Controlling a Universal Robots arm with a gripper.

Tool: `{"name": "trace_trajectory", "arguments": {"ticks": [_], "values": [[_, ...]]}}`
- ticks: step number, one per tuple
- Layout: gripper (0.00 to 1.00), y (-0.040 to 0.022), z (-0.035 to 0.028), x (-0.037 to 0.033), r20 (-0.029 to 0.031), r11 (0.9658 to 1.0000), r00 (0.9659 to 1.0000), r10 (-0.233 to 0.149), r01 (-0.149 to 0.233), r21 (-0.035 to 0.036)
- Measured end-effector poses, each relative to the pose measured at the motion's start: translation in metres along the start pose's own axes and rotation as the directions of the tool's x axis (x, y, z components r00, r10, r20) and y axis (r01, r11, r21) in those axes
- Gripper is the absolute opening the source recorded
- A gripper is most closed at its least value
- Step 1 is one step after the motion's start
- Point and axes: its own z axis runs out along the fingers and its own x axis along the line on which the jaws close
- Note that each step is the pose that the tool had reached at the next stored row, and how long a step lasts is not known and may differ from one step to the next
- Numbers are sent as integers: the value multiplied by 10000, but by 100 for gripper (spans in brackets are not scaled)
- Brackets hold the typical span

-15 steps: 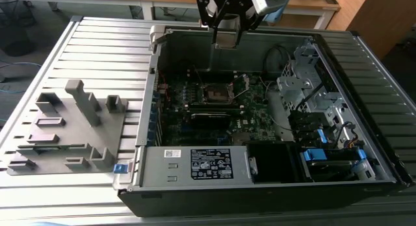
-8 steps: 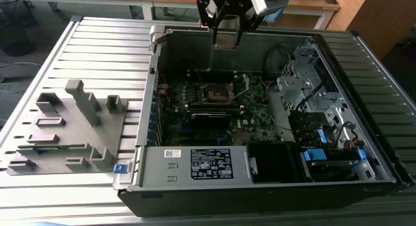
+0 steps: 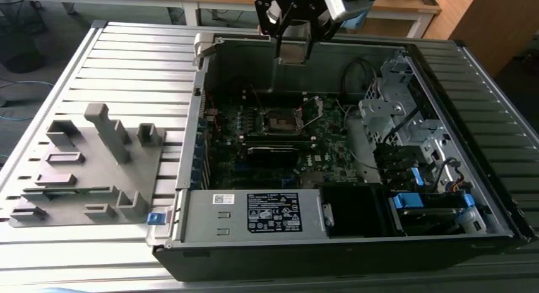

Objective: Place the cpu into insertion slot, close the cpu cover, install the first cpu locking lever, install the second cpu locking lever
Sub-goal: 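Place the cpu into insertion slot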

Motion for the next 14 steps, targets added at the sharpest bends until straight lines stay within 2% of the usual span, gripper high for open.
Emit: {"name": "trace_trajectory", "arguments": {"ticks": [14], "values": [[54,-4,45,-1,1,10000,10000,0,0,-2]]}}
